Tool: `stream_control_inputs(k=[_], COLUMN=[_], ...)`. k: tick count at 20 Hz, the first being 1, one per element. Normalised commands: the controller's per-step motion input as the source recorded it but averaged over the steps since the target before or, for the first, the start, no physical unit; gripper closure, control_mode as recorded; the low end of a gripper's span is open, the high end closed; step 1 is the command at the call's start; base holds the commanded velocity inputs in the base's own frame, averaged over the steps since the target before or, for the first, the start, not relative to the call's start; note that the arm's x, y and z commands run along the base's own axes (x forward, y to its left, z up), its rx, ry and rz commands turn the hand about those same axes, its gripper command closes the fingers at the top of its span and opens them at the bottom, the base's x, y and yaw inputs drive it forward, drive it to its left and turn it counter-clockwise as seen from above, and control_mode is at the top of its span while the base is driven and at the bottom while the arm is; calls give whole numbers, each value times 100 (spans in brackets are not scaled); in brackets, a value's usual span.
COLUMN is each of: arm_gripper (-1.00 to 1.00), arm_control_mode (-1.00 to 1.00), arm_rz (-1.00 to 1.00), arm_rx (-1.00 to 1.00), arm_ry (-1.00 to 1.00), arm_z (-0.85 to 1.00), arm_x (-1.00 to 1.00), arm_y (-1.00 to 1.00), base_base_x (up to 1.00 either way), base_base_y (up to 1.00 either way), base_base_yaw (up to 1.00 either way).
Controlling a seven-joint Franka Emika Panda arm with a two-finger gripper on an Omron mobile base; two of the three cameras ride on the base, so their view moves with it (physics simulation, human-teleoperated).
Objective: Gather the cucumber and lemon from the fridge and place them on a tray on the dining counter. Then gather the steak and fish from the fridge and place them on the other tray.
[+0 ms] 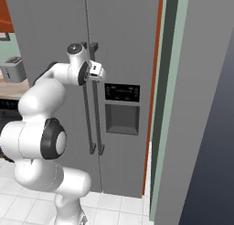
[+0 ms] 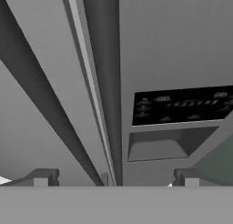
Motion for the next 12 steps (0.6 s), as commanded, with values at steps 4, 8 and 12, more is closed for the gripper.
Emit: stream_control_inputs(k=[4,8,12], arm_gripper=[-100,-100,-100], arm_control_mode=[-100,-100,-100], arm_rz=[0,0,0], arm_rx=[0,0,0], arm_ry=[0,0,0], arm_z=[0,-1,-4], arm_x=[30,26,24], arm_y=[0,0,0], base_base_x=[0,0,0], base_base_y=[0,0,0], base_base_yaw=[0,0,0])
